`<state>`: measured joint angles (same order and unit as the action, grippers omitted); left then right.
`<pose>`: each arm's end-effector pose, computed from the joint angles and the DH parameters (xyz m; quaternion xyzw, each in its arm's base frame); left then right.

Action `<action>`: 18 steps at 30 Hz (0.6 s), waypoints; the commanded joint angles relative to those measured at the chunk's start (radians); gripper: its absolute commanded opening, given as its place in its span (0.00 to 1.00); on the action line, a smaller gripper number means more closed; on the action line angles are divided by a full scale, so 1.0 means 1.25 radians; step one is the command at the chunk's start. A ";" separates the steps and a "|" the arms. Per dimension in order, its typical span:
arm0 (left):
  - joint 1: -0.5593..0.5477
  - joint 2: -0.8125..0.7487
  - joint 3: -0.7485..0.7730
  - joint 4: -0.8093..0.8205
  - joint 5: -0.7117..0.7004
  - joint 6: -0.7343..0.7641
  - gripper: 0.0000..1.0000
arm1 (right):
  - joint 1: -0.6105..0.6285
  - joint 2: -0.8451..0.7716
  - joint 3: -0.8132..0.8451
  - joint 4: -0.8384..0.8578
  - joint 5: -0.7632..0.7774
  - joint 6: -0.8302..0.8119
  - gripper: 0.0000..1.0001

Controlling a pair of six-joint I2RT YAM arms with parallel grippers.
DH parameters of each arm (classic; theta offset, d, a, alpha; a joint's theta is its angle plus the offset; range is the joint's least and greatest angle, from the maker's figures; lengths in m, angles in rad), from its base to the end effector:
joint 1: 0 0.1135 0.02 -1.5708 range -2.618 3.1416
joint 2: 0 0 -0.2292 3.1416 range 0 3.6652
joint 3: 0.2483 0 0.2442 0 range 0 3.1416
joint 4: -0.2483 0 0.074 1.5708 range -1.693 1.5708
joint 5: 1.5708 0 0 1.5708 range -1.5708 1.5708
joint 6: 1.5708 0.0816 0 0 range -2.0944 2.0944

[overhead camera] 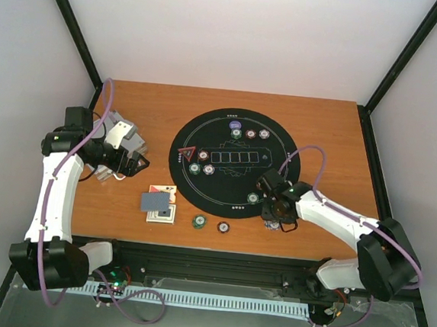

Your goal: Distribute texas hold em gaming equipment

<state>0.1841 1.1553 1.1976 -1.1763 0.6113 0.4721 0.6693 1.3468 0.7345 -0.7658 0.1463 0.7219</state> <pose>0.2259 -0.0056 0.2656 0.1981 0.9120 -0.2115 0.2903 0.1853 0.1315 0.0982 0.0331 0.9922 0.0056 0.1203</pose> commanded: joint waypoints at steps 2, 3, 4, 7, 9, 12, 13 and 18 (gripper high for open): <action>0.005 -0.008 0.003 -0.007 0.017 0.007 1.00 | 0.007 -0.025 0.064 -0.043 0.023 -0.010 0.37; 0.005 -0.009 0.003 -0.008 0.019 0.007 1.00 | 0.007 -0.022 0.071 -0.044 0.024 -0.012 0.37; 0.006 -0.009 0.003 -0.008 0.019 0.008 1.00 | 0.006 -0.017 0.082 -0.046 0.028 -0.018 0.37; 0.005 -0.009 0.005 -0.009 0.015 0.011 1.00 | -0.011 0.021 0.140 -0.067 0.052 -0.048 0.37; 0.005 -0.009 0.005 -0.010 0.014 0.012 1.00 | -0.039 0.052 0.189 -0.079 0.064 -0.076 0.37; 0.005 -0.009 0.006 -0.011 0.013 0.014 1.00 | -0.100 0.097 0.258 -0.064 0.056 -0.125 0.37; 0.006 -0.008 0.005 -0.012 0.013 0.015 1.00 | -0.120 0.117 0.277 -0.058 0.053 -0.138 0.37; 0.005 -0.002 0.007 -0.022 0.019 0.033 1.00 | -0.190 0.252 0.359 -0.021 0.033 -0.179 0.36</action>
<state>0.1841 1.1553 1.1976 -1.1778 0.6144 0.4732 0.4706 1.5707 1.1339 -0.8207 0.1875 0.5591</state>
